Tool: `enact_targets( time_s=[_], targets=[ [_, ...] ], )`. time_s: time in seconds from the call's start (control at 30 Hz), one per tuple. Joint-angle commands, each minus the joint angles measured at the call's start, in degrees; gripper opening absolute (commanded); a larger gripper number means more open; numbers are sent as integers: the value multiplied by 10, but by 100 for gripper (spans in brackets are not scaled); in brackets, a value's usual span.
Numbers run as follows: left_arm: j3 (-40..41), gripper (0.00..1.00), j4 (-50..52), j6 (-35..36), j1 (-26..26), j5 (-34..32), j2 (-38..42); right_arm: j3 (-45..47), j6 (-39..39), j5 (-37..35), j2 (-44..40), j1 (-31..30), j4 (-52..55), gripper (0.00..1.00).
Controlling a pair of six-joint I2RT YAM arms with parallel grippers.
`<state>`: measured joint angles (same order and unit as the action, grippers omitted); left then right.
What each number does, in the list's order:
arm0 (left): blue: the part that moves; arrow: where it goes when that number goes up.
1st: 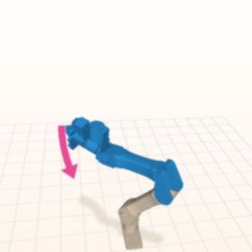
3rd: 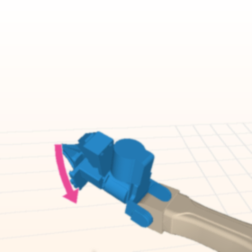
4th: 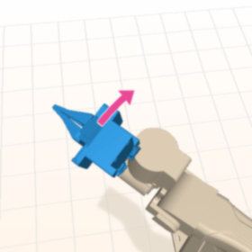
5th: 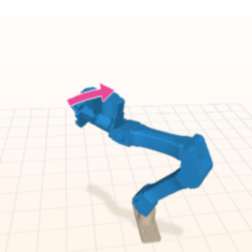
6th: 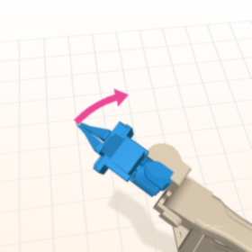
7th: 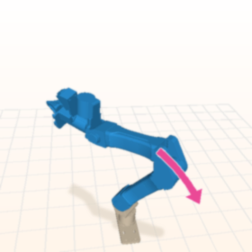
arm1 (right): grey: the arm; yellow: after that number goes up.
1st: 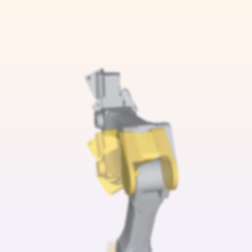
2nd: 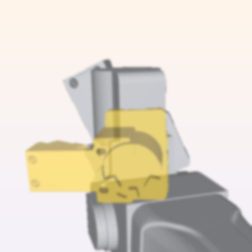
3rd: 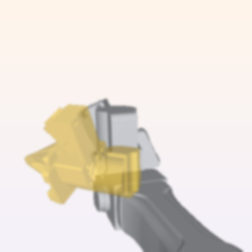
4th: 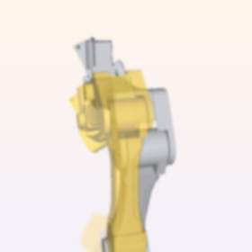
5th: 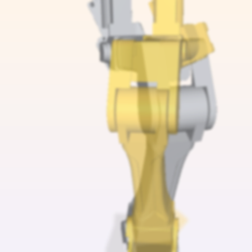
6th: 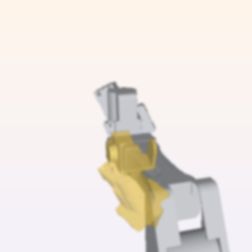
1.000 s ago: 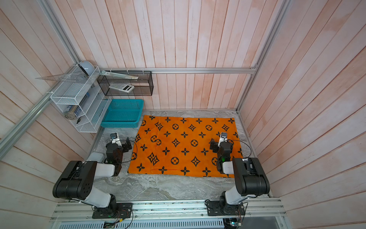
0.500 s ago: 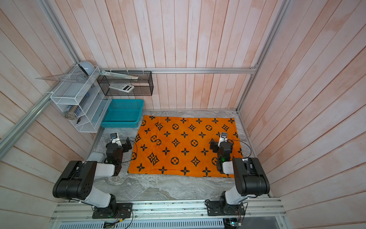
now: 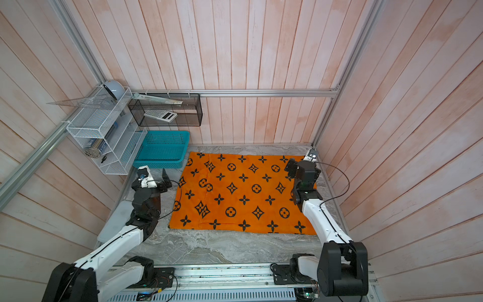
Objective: Roll up the pillowcase
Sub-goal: Fold the pillowcase at the center of the board.
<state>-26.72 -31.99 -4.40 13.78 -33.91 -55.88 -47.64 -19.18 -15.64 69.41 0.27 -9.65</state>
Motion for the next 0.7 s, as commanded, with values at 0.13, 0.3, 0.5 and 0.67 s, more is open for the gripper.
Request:
enact_targets(
  time_s=[0.13,0.3,0.5,0.67],
  targets=[
    [-68,100,435,-465,-76,-98,186,26,-198,269,16,124,172,44],
    [-164,100,619,-450,-81,-27,159,6,-196,248,-6,124,279,16],
    [-198,1,735,-550,-82,66,149,11,-210,228,-43,126,360,34],
    [-203,18,915,-696,-60,183,87,15,-197,214,-57,126,440,46]
  ],
)
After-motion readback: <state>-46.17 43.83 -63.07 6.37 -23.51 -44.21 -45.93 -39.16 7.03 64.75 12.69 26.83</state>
